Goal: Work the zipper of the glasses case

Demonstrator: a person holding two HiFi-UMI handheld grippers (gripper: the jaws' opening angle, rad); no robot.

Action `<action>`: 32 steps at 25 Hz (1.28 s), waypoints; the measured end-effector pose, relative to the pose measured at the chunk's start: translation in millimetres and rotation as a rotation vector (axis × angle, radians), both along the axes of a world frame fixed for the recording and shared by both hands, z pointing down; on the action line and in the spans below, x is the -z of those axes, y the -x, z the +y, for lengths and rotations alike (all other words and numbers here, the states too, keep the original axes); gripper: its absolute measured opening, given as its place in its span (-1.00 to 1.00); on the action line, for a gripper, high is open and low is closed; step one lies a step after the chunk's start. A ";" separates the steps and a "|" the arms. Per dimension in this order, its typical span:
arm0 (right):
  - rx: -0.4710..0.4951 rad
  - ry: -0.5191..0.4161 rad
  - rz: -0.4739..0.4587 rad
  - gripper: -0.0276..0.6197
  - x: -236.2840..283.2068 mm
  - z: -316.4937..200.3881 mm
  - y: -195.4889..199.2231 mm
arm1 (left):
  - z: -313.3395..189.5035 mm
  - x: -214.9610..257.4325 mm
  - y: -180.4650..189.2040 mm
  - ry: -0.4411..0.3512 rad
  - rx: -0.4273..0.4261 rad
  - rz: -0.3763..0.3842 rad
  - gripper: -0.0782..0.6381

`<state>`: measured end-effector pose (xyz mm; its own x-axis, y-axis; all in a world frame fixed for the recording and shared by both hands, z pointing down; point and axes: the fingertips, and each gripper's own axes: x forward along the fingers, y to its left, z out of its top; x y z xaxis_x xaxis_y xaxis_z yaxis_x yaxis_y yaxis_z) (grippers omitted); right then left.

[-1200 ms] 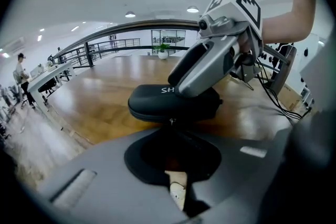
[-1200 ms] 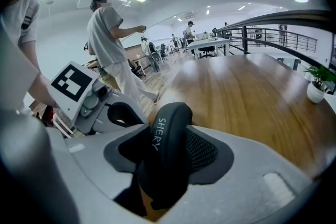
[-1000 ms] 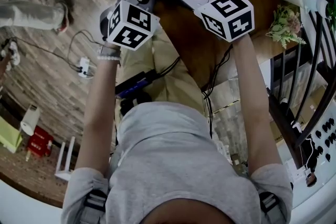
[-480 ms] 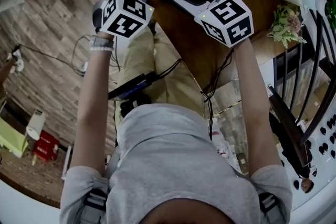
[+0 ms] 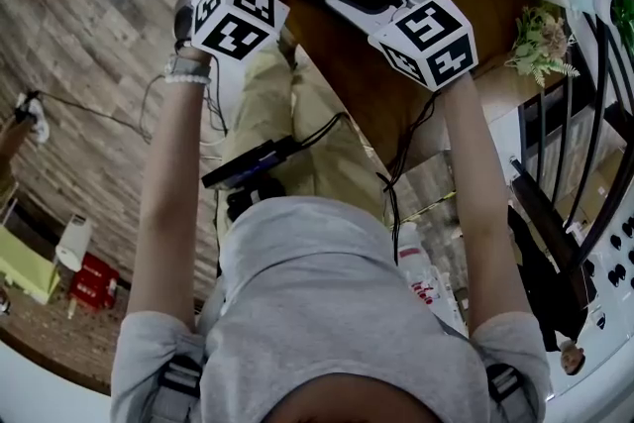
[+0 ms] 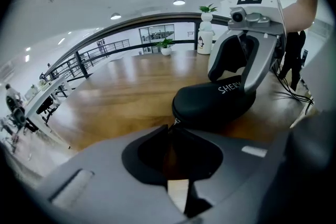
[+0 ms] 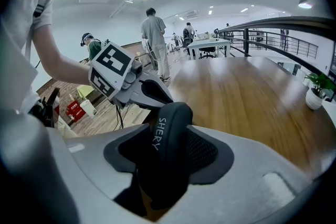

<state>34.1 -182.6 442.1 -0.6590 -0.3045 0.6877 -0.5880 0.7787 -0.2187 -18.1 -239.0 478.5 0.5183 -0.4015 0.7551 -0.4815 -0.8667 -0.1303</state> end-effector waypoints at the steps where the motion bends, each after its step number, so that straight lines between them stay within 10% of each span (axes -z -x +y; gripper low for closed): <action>1: 0.001 -0.008 0.002 -0.24 0.2 0.1 -0.1 | -0.9 -0.4 0.5 -0.008 0.014 0.000 -0.64; 11: -0.037 -0.080 0.018 -0.27 5.7 -3.9 -2.7 | 11.1 10.1 9.7 -0.009 0.085 0.054 -0.53; 18: -0.254 -0.216 -0.029 -0.91 45.2 -15.1 -23.2 | 22.4 59.3 17.9 -0.062 0.165 0.184 -0.75; 32: -0.419 -0.464 -0.099 -0.91 146.8 17.6 -48.2 | 57.0 195.6 21.7 -0.247 0.150 0.406 -0.75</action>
<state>82.3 -165.0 295.3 -0.4735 -0.8020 0.3641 -0.8576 0.5140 0.0170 -39.9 -182.0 282.9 0.6736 -0.6356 0.3773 -0.6532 -0.7507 -0.0985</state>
